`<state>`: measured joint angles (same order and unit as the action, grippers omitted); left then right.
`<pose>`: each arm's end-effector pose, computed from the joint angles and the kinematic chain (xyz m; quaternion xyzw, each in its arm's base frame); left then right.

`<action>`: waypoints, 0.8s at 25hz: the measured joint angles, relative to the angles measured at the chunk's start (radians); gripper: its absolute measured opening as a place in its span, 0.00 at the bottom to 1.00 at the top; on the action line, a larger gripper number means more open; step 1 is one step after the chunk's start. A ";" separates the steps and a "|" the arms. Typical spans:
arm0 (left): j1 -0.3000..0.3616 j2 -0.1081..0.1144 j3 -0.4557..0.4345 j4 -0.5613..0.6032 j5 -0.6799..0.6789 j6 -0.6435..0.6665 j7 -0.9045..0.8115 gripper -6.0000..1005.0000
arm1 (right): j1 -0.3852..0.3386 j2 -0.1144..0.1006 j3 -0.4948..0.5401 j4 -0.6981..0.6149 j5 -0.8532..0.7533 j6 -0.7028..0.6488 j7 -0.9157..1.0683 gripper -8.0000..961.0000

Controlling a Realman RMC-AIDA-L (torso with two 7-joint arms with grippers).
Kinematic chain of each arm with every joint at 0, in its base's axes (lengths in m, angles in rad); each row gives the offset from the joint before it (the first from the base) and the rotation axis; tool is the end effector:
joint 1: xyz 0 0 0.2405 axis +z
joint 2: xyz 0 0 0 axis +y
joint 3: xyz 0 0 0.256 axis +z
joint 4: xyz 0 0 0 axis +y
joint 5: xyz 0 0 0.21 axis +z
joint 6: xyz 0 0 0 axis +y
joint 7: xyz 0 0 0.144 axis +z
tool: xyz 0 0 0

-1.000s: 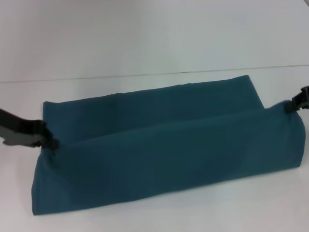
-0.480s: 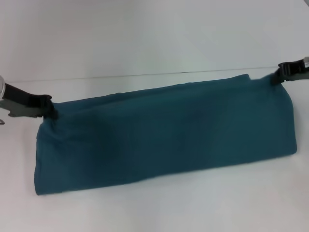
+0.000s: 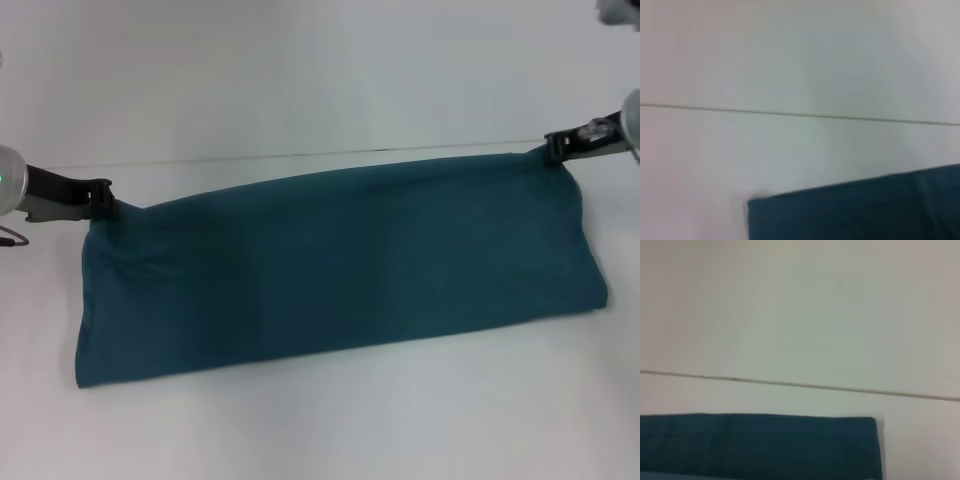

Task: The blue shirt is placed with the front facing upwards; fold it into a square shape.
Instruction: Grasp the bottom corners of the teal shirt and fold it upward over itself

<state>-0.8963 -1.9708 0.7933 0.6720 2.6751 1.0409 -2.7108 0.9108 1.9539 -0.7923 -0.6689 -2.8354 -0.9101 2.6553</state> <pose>-0.2396 0.4642 0.0487 -0.7529 -0.5693 -0.0264 0.3291 0.2522 0.4803 0.0747 -0.7596 0.4973 -0.0240 0.4186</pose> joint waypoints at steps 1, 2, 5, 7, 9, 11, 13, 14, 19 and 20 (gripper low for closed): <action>-0.001 -0.001 0.005 -0.007 0.000 -0.011 0.000 0.06 | 0.008 0.004 -0.003 0.018 -0.016 0.027 0.000 0.08; -0.003 -0.002 0.010 -0.014 0.000 -0.021 -0.002 0.06 | 0.016 0.008 -0.008 0.039 -0.030 0.059 0.001 0.08; -0.008 -0.002 0.018 -0.027 0.004 -0.038 -0.008 0.06 | 0.030 0.014 -0.022 0.073 -0.042 0.129 -0.001 0.08; -0.008 -0.002 0.017 -0.029 0.009 -0.044 -0.009 0.06 | 0.038 0.015 -0.037 0.085 -0.042 0.165 -0.001 0.08; -0.009 -0.002 0.016 -0.028 0.011 -0.046 -0.009 0.06 | 0.043 0.016 -0.048 0.088 -0.043 0.189 0.001 0.09; -0.009 -0.002 0.016 -0.027 0.011 -0.047 -0.009 0.06 | 0.048 0.016 -0.053 0.089 -0.043 0.203 0.002 0.09; -0.009 -0.002 0.017 -0.025 0.011 -0.048 -0.010 0.06 | 0.054 0.016 -0.057 0.094 -0.043 0.209 0.002 0.09; -0.009 -0.002 0.017 -0.025 0.011 -0.048 -0.010 0.06 | 0.056 0.016 -0.058 0.096 -0.044 0.211 0.002 0.09; -0.010 -0.004 0.018 -0.023 0.012 -0.050 -0.010 0.06 | 0.060 0.016 -0.059 0.099 -0.044 0.225 0.002 0.10; -0.010 -0.004 0.018 -0.023 0.012 -0.050 -0.010 0.06 | 0.061 0.016 -0.059 0.099 -0.044 0.230 0.002 0.10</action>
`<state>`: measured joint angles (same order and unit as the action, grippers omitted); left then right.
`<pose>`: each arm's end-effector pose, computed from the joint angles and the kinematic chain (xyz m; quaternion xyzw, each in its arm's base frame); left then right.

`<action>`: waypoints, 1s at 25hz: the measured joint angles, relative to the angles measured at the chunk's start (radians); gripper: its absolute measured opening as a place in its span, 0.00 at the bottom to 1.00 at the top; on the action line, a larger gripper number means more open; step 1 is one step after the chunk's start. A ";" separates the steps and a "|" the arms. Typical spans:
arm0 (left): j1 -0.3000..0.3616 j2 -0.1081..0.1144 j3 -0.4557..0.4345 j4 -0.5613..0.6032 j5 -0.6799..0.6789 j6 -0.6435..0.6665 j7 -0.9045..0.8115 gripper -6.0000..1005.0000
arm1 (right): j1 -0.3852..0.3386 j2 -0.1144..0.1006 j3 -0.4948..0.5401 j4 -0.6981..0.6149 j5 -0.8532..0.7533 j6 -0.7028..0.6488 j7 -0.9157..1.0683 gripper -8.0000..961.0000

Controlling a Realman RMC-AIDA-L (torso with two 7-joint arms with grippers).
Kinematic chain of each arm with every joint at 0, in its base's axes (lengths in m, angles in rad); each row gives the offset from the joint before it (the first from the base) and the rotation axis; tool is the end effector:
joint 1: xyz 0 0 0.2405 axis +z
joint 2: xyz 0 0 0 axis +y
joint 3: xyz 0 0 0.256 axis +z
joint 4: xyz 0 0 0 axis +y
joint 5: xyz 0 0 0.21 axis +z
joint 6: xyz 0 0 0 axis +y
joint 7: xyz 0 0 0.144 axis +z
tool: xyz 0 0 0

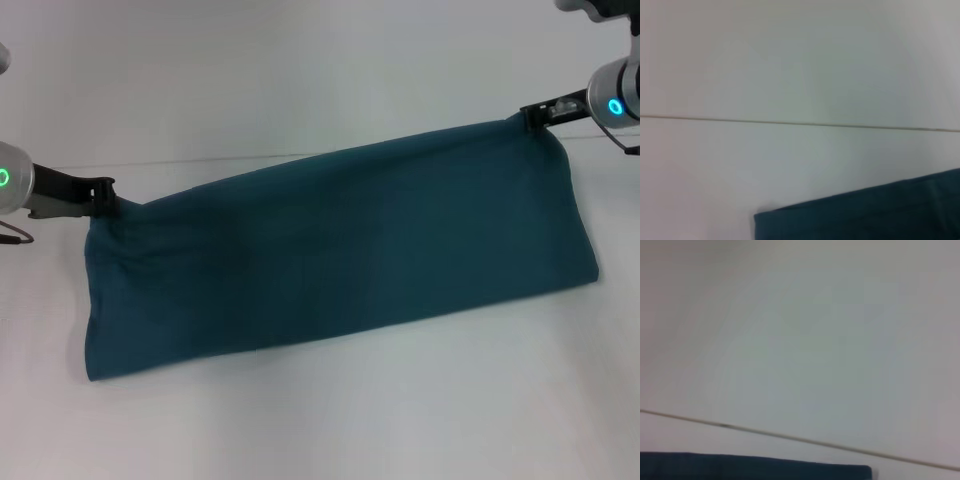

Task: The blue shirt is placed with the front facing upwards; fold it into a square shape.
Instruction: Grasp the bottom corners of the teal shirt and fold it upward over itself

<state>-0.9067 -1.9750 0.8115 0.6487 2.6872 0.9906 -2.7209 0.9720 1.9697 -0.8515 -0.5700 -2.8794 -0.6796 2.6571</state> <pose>-0.2389 0.4683 0.0442 -0.7520 -0.5628 -0.0238 0.3423 0.2338 0.5038 0.0620 -0.7677 0.4308 -0.0195 0.4740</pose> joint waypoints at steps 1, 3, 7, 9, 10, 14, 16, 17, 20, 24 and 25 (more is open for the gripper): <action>0.000 0.000 0.000 0.000 0.000 0.000 0.000 0.06 | 0.002 0.000 0.000 0.000 0.000 0.005 0.000 0.10; 0.004 -0.001 -0.001 0.002 0.000 0.000 0.000 0.07 | 0.006 0.002 -0.002 0.000 0.000 0.009 0.000 0.11; 0.007 -0.002 -0.008 0.006 -0.004 -0.003 0.001 0.07 | 0.009 0.006 -0.003 0.001 0.000 0.012 0.000 0.11; 0.010 -0.003 -0.014 0.011 -0.010 -0.006 0.003 0.07 | 0.009 0.008 -0.004 0.001 0.000 0.012 -0.003 0.11; 0.011 -0.004 -0.019 0.015 -0.012 -0.013 0.003 0.07 | 0.008 0.009 -0.004 0.001 0.000 0.013 -0.006 0.11; 0.013 -0.004 -0.024 0.015 -0.016 -0.034 0.000 0.08 | 0.001 0.011 -0.005 0.001 0.000 0.024 -0.007 0.12; 0.014 -0.004 -0.024 0.016 -0.020 -0.044 0.000 0.08 | 0.000 0.011 -0.005 0.002 0.000 0.034 -0.006 0.12; 0.014 -0.004 -0.025 0.016 -0.022 -0.048 0.000 0.08 | -0.001 0.011 -0.004 0.003 0.000 0.037 -0.005 0.12; 0.014 -0.004 -0.025 0.016 -0.027 -0.057 0.002 0.08 | -0.001 0.011 -0.004 0.004 0.000 0.042 -0.004 0.13; 0.014 -0.006 -0.025 0.016 -0.037 -0.061 0.004 0.13 | -0.002 0.008 -0.004 0.004 0.002 0.045 -0.007 0.13; 0.014 -0.006 -0.025 0.016 -0.037 -0.062 0.002 0.15 | -0.002 0.007 -0.004 0.004 0.002 0.047 -0.008 0.13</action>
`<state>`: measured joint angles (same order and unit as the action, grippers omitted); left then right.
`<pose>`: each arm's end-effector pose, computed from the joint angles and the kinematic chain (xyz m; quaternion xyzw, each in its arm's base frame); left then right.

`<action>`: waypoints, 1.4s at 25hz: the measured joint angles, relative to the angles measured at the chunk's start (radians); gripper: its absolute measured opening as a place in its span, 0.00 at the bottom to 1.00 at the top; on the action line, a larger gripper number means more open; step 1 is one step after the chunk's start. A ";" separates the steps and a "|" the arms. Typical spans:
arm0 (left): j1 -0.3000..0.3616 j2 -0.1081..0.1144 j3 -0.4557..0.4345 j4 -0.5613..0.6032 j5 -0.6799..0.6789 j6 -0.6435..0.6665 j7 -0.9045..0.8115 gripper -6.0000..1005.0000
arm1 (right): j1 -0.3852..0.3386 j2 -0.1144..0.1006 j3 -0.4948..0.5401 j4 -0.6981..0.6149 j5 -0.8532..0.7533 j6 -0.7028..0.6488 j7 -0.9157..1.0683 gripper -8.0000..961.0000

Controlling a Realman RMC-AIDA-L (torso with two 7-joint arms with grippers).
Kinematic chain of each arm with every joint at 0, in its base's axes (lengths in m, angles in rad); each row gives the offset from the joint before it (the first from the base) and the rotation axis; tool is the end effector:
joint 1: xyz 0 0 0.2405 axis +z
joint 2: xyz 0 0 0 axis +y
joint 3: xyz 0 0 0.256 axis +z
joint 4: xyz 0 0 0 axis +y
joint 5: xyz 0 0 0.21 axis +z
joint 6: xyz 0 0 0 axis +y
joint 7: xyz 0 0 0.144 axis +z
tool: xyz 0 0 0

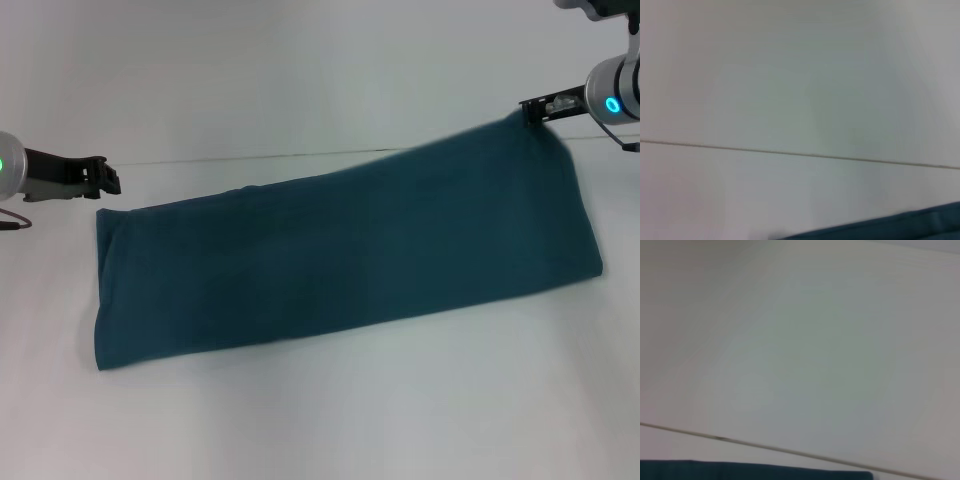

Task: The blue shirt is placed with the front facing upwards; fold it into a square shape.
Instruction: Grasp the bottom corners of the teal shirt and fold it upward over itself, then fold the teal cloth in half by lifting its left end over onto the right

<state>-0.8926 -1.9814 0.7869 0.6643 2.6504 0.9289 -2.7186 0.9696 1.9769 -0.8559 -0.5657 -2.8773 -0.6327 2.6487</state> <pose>-0.2395 0.4743 0.0513 -0.7378 -0.5655 -0.0635 0.3631 0.2330 0.5062 0.0613 -0.7664 0.4195 -0.0123 0.4862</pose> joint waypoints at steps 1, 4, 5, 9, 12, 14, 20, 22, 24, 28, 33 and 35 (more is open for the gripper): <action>0.000 0.000 0.000 0.000 0.000 0.000 -0.001 0.16 | 0.001 -0.001 0.000 0.002 -0.005 0.005 0.000 0.14; 0.001 -0.001 0.000 0.002 -0.001 -0.001 -0.001 0.24 | 0.005 -0.003 -0.002 0.009 -0.030 0.015 0.005 0.14; 0.003 -0.001 0.000 0.002 -0.002 -0.001 -0.002 0.27 | 0.007 -0.005 -0.002 0.011 -0.040 0.016 0.009 0.19; 0.010 -0.009 -0.001 0.017 -0.004 -0.001 -0.002 0.47 | 0.008 -0.012 0.003 0.015 -0.052 0.016 0.019 0.37; 0.030 -0.025 -0.025 0.069 -0.008 0.013 -0.003 0.53 | 0.004 -0.032 0.012 0.013 -0.039 -0.015 0.042 0.44; 0.047 -0.032 -0.049 0.108 -0.022 0.034 -0.003 0.54 | -0.009 -0.050 0.025 -0.006 0.010 -0.063 0.031 0.49; 0.144 -0.027 -0.077 0.206 -0.216 0.166 0.010 0.55 | -0.136 -0.068 0.046 -0.166 0.338 -0.286 -0.113 0.63; 0.193 -0.027 -0.077 0.236 -0.299 0.210 0.016 0.55 | -0.196 -0.069 0.054 -0.220 0.478 -0.384 -0.172 0.73; 0.234 -0.029 -0.077 0.252 -0.371 0.245 0.020 0.55 | -0.249 -0.068 0.059 -0.251 0.584 -0.464 -0.214 0.82; 0.306 -0.042 -0.077 0.253 -0.490 0.301 0.034 0.55 | -0.357 -0.060 0.093 -0.268 0.792 -0.621 -0.316 0.90; 0.375 -0.070 -0.112 0.213 -0.607 0.337 0.096 0.55 | -0.453 -0.049 0.146 -0.232 0.972 -0.786 -0.441 0.93; 0.389 -0.075 -0.117 0.177 -0.639 0.346 0.119 0.54 | -0.471 -0.048 0.157 -0.218 0.989 -0.825 -0.457 0.93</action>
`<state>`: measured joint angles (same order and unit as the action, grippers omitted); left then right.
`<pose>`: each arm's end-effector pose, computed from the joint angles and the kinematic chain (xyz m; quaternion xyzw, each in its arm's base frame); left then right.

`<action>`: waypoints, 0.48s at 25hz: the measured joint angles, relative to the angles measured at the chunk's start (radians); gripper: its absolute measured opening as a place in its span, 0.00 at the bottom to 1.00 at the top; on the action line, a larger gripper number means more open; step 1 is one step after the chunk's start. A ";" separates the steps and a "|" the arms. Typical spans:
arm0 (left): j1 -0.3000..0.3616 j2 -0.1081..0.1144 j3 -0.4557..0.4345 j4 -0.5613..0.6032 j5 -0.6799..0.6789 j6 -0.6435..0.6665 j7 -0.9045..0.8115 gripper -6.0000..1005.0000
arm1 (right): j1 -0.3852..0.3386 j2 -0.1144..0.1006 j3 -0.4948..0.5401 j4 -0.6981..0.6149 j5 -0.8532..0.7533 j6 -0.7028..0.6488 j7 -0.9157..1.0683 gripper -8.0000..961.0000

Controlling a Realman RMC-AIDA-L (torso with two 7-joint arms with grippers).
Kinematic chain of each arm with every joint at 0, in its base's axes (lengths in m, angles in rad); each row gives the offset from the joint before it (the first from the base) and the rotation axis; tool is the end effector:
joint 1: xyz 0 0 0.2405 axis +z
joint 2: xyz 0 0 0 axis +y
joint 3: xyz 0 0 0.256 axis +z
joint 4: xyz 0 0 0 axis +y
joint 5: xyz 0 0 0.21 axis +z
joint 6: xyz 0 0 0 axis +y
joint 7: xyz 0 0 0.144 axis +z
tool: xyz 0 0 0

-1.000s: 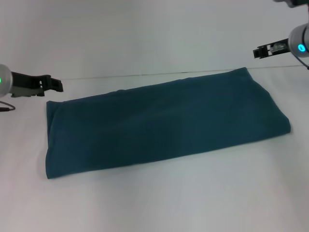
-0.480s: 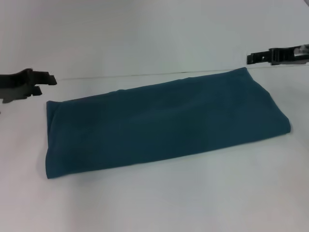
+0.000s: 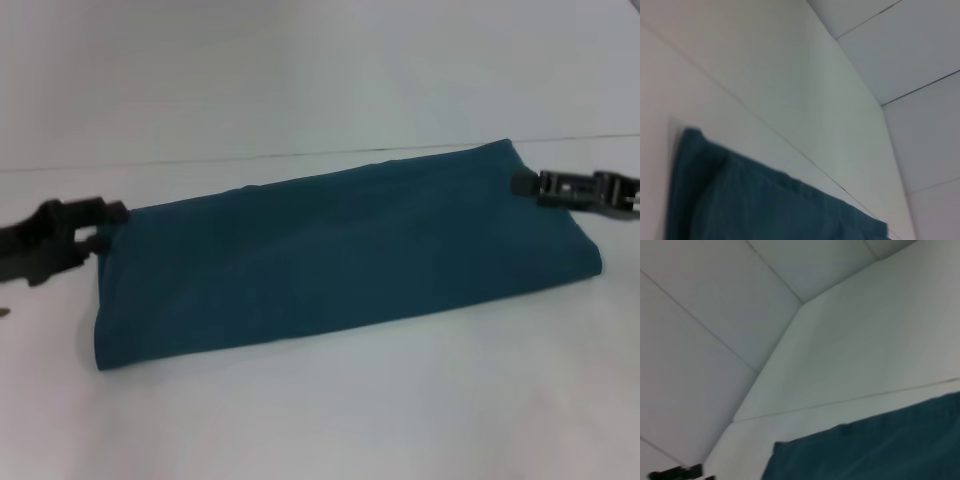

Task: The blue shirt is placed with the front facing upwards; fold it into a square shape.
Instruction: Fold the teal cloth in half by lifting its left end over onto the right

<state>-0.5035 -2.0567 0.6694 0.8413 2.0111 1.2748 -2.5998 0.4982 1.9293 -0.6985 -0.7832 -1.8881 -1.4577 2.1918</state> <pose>-0.2867 0.3748 0.0568 -0.6410 -0.6795 -0.3115 0.1744 0.2826 0.3659 0.0933 -0.7877 0.5162 0.2888 0.1725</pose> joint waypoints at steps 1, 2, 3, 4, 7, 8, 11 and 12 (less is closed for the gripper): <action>0.003 0.000 -0.001 -0.016 -0.008 0.004 0.005 0.54 | -0.007 0.000 0.004 0.008 0.002 -0.017 -0.005 0.93; 0.005 -0.001 -0.001 -0.029 -0.011 0.005 0.007 0.54 | -0.011 -0.001 0.007 0.016 0.002 -0.032 -0.009 0.93; 0.005 -0.002 -0.001 -0.047 -0.013 0.007 0.009 0.54 | -0.013 -0.004 0.008 0.024 0.001 -0.042 -0.013 0.92; 0.003 -0.004 -0.002 -0.064 -0.014 0.007 0.011 0.54 | -0.014 -0.007 0.009 0.034 0.001 -0.050 -0.018 0.92; -0.006 -0.014 -0.002 -0.100 -0.016 0.000 0.022 0.54 | -0.015 -0.013 0.009 0.060 0.000 -0.059 -0.030 0.92; -0.009 -0.019 -0.002 -0.109 -0.016 -0.006 0.026 0.54 | -0.014 -0.014 0.009 0.068 -0.003 -0.055 -0.032 0.92; -0.016 -0.020 -0.002 -0.126 -0.016 -0.015 0.030 0.54 | -0.007 -0.015 0.009 0.088 -0.024 -0.041 -0.038 0.92; -0.017 -0.020 -0.002 -0.129 -0.016 -0.014 0.031 0.54 | -0.003 -0.015 0.009 0.092 -0.030 -0.040 -0.038 0.92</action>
<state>-0.5206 -2.0765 0.6675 0.7126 1.9948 1.2610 -2.5691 0.4947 1.9143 -0.6896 -0.6915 -1.9185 -1.4973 2.1536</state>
